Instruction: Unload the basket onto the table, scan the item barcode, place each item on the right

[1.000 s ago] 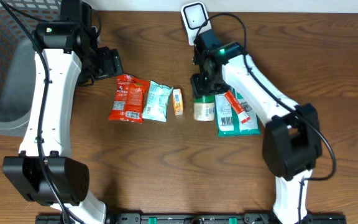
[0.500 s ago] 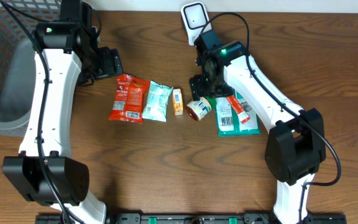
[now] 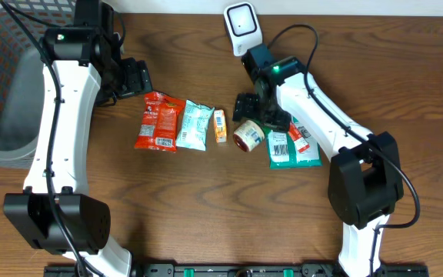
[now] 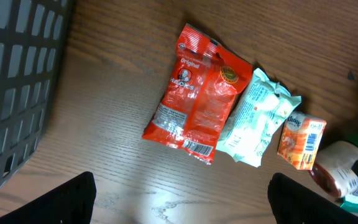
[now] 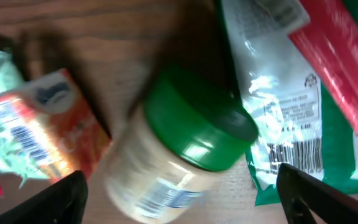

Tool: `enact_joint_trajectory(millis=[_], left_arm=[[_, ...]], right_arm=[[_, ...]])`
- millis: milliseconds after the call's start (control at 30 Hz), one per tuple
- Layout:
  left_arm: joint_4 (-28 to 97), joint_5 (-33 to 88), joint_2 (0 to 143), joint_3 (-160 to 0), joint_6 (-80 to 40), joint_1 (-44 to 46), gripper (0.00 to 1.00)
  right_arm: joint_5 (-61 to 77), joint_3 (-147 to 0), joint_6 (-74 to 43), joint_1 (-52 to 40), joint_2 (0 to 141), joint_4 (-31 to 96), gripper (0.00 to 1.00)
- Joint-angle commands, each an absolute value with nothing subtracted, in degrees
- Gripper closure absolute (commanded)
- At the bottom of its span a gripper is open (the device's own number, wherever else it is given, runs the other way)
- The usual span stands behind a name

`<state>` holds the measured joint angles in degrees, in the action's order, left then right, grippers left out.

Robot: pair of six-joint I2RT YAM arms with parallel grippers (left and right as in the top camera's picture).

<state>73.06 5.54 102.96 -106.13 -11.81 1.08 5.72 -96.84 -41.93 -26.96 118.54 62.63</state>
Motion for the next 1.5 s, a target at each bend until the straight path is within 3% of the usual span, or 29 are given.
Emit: enact_joint_trajectory(millis=[0, 533, 900, 1467], left_arm=[[73.2, 4.4, 103.1, -106.1, -11.7, 1.0, 0.11], [73.2, 4.4, 103.1, -106.1, -11.7, 1.0, 0.11], [73.2, 4.4, 103.1, -106.1, -11.7, 1.0, 0.11], [73.2, 4.4, 103.1, -106.1, -11.7, 1.0, 0.11]], right_arm=[[5.5, -94.7, -49.5, -26.3, 118.0, 60.9, 0.08], [9.5, -85.3, -54.7, -25.3, 118.0, 44.7, 0.15], [9.5, -85.6, -37.5, -24.8, 118.0, 41.6, 0.18], [9.8, -85.6, -37.6, -24.1, 118.0, 41.3, 0.18]])
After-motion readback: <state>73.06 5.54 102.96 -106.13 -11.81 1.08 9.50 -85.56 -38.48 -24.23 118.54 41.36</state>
